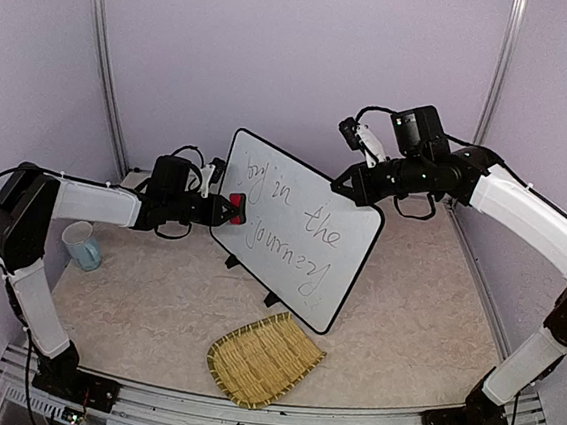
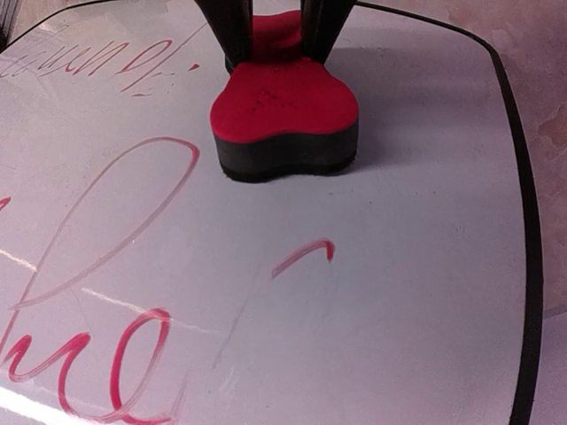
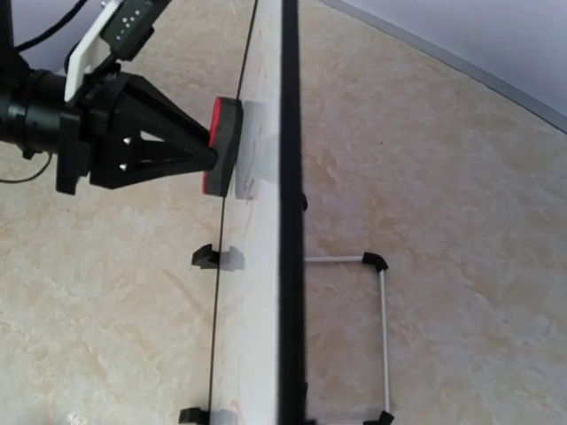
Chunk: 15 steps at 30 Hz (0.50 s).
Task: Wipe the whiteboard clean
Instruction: Erase the center of the whiteboard.
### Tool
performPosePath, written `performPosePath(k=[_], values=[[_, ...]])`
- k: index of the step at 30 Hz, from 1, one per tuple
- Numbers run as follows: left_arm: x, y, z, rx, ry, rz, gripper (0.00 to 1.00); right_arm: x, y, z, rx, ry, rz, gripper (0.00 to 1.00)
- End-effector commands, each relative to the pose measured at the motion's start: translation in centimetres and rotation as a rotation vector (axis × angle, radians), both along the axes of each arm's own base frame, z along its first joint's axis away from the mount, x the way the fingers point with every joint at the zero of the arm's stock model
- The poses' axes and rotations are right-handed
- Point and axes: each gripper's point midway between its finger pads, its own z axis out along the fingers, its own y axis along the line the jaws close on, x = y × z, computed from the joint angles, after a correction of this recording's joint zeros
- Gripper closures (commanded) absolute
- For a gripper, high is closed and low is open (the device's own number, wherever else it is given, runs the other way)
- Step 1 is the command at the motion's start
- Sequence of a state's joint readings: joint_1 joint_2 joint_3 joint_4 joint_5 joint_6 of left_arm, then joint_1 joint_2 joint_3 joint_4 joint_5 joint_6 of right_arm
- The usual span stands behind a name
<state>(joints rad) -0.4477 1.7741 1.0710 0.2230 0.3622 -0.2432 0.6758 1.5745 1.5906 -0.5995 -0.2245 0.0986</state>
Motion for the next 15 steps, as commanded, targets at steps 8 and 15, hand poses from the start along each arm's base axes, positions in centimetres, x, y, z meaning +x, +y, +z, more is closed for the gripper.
performPosePath(k=[8,15], values=[[0.9,-0.7,7.2,-0.052,-0.142,0.005,0.88,-3.4,1.8,-1.3,-0.031,0.04,0.185,1.0],[0.8,-0.2,8.3,-0.044,-0.168,0.024,0.87,-4.3,2.6,-1.0,-0.003,0.08,0.236,1.0]])
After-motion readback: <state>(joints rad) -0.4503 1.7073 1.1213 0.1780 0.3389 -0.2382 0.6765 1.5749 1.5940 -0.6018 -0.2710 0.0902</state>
